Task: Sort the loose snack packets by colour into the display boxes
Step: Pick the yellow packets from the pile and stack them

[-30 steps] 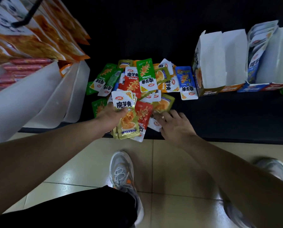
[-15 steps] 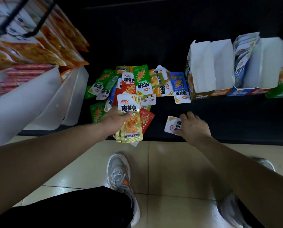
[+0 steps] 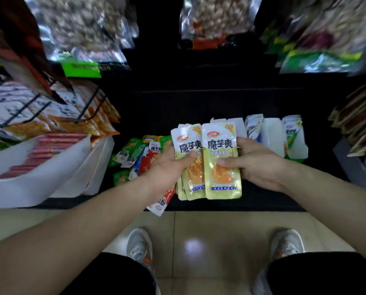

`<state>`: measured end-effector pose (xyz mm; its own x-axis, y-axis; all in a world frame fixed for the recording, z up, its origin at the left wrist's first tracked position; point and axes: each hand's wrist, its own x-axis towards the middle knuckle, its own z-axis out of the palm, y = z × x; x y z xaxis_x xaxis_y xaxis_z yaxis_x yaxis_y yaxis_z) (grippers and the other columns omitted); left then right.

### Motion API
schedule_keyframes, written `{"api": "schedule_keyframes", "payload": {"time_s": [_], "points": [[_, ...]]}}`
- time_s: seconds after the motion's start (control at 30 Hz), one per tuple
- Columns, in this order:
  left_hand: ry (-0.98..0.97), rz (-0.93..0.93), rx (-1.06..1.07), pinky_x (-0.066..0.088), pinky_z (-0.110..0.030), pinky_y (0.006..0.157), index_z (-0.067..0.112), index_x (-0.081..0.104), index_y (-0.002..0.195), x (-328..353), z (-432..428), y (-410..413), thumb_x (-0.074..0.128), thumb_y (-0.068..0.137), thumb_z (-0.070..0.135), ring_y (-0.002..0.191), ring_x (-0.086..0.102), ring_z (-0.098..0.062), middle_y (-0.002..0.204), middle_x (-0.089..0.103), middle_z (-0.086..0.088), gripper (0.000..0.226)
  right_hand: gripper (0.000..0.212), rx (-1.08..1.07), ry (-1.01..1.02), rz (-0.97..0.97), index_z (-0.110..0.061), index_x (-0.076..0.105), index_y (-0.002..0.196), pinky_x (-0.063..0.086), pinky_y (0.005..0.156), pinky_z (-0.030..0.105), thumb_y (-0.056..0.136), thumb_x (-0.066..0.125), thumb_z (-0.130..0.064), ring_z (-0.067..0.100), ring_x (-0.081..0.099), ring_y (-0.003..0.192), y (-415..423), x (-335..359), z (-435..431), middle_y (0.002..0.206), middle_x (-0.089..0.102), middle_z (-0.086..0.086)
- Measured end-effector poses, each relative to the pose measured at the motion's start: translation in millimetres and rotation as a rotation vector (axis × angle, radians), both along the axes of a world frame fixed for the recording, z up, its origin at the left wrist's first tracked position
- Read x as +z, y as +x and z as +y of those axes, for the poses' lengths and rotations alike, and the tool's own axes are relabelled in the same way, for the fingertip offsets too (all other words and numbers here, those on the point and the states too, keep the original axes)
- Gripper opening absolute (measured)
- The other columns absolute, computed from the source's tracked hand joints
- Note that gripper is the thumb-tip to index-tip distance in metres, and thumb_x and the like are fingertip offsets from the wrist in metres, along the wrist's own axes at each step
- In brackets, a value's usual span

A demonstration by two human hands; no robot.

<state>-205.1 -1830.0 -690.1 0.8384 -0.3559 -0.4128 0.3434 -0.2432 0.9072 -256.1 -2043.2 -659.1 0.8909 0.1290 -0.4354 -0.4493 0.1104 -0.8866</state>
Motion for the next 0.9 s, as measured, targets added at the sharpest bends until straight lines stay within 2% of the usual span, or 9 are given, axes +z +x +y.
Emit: {"api": "schedule_keyframes", "payload": {"time_s": [0.13,0.27,0.33,0.37,0.47,0.57,0.63,0.8,0.9], "points": [[-0.186,0.036,0.000,0.046,-0.053,0.104,0.038,0.057,0.127,40,-13,-47,0.080,0.070,0.059,0.118,0.064,-0.021,0.124,0.069,0.010,0.065,0.040,-0.056,-0.075,-0.065,-0.017,0.066,0.121,0.058,0.087,0.045,0.085,0.073,-0.001,0.024,0.074,0.101,-47,44,4,0.110,0.076,0.004],[-0.088,-0.085,0.001,0.034,-0.043,0.116,0.041,0.033,0.150,46,-19,-70,0.079,0.064,0.069,0.137,0.045,-0.012,0.149,0.047,0.013,0.101,0.035,-0.117,-0.098,-0.073,-0.014,0.067,0.118,0.060,0.085,0.045,0.085,0.075,-0.005,0.028,0.074,0.098,-77,45,6,0.107,0.076,0.007],[-0.083,-0.083,0.020,0.026,-0.038,0.119,0.037,0.021,0.156,49,-25,-74,0.076,0.066,0.066,0.146,0.030,-0.013,0.157,0.033,0.013,0.110,0.033,-0.161,-0.085,-0.071,-0.013,0.067,0.117,0.060,0.085,0.046,0.086,0.074,-0.005,0.029,0.074,0.098,-83,39,8,0.106,0.076,0.008],[-0.088,-0.084,0.022,0.025,-0.038,0.119,0.034,0.023,0.156,52,-27,-76,0.077,0.066,0.065,0.145,0.031,-0.013,0.156,0.035,0.013,0.110,0.032,-0.182,-0.081,-0.074,-0.013,0.067,0.117,0.061,0.083,0.044,0.086,0.074,-0.005,0.028,0.074,0.098,-83,37,9,0.106,0.077,0.007],[-0.153,0.019,0.013,0.042,-0.048,0.111,0.030,0.049,0.141,52,-33,-69,0.082,0.065,0.059,0.125,0.059,-0.019,0.130,0.066,0.007,0.088,0.029,-0.227,-0.103,-0.115,-0.014,0.068,0.113,0.060,0.070,0.031,0.086,0.074,-0.004,0.021,0.075,0.091,-76,33,9,0.102,0.077,0.004],[-0.276,0.210,0.057,0.053,-0.052,0.096,0.021,0.060,0.131,50,-34,-59,0.072,0.086,0.023,0.109,0.069,-0.030,0.119,0.072,-0.008,0.047,0.028,-0.240,-0.097,-0.128,-0.013,0.068,0.111,0.059,0.069,0.028,0.086,0.073,-0.002,0.020,0.075,0.090,-65,28,7,0.101,0.078,0.004],[-0.293,0.224,0.064,0.054,-0.054,0.095,0.017,0.063,0.126,48,-36,-54,0.064,0.092,0.009,0.107,0.069,-0.033,0.117,0.072,-0.012,0.035,0.028,-0.241,-0.093,-0.125,-0.013,0.067,0.111,0.060,0.071,0.030,0.086,0.073,-0.002,0.021,0.075,0.092,-59,26,5,0.102,0.077,0.004],[-0.256,0.126,0.079,0.051,-0.048,0.100,0.020,0.060,0.125,39,-42,-40,0.070,0.089,0.008,0.110,0.068,-0.025,0.112,0.075,-0.002,0.039,0.028,-0.218,-0.075,-0.131,-0.011,0.065,0.113,0.059,0.081,0.037,0.088,0.070,0.001,0.024,0.074,0.096,-40,22,-3,0.105,0.077,0.006],[-0.250,0.080,0.076,0.042,-0.052,0.109,0.027,0.056,0.126,35,-45,-34,0.085,0.075,0.019,0.115,0.066,-0.023,0.117,0.073,0.002,0.059,0.030,-0.225,-0.072,-0.125,-0.009,0.063,0.115,0.059,0.082,0.038,0.088,0.069,0.002,0.025,0.074,0.096,-34,17,-6,0.105,0.077,0.006]]}}
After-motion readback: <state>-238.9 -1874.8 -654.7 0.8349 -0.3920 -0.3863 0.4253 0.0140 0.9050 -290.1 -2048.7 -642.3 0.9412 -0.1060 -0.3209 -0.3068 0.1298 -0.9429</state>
